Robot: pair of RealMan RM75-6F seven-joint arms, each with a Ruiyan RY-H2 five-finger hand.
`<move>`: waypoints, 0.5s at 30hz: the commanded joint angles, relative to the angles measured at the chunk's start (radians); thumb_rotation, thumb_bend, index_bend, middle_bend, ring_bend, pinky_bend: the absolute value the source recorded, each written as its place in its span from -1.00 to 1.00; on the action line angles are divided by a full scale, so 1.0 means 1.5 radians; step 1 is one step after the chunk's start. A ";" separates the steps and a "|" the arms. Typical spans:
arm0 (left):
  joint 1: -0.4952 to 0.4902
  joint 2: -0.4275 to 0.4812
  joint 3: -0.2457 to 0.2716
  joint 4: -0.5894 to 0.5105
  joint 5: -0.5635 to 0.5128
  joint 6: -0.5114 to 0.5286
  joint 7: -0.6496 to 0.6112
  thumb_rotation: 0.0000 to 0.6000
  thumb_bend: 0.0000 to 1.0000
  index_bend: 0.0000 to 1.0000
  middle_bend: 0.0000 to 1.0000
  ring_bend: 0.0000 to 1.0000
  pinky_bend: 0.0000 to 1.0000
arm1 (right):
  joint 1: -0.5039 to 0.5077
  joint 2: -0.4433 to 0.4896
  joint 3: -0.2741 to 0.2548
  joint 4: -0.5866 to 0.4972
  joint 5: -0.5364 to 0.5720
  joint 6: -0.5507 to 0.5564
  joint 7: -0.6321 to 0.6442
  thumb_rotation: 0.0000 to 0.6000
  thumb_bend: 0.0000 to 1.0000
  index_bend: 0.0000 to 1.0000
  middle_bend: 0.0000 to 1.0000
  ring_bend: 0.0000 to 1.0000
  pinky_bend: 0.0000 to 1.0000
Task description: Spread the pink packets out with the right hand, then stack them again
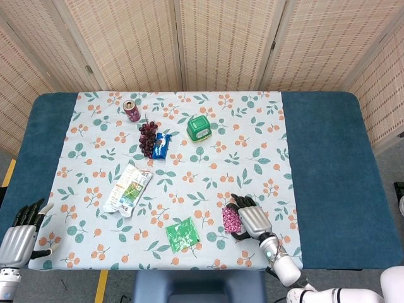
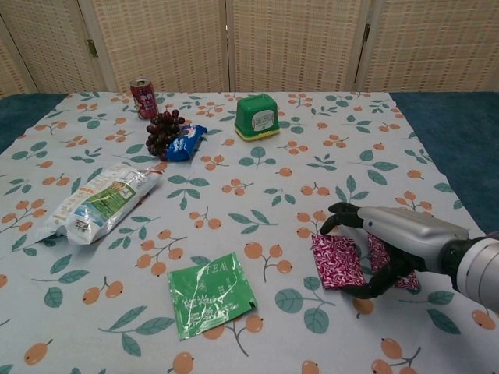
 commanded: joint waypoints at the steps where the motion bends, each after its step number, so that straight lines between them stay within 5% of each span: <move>1: 0.000 0.000 0.000 0.001 0.001 0.001 -0.001 1.00 -0.66 -0.72 -1.00 -0.93 -1.00 | -0.001 -0.001 -0.001 -0.001 -0.001 0.002 0.001 0.79 -0.39 -0.65 -0.99 -1.00 -1.00; 15: 0.002 -0.003 0.001 0.008 0.002 0.003 -0.009 1.00 -0.66 -0.72 -1.00 -0.92 -1.00 | -0.007 0.002 -0.010 -0.012 -0.007 0.016 0.001 0.79 -0.39 -0.72 -1.00 -1.00 -1.00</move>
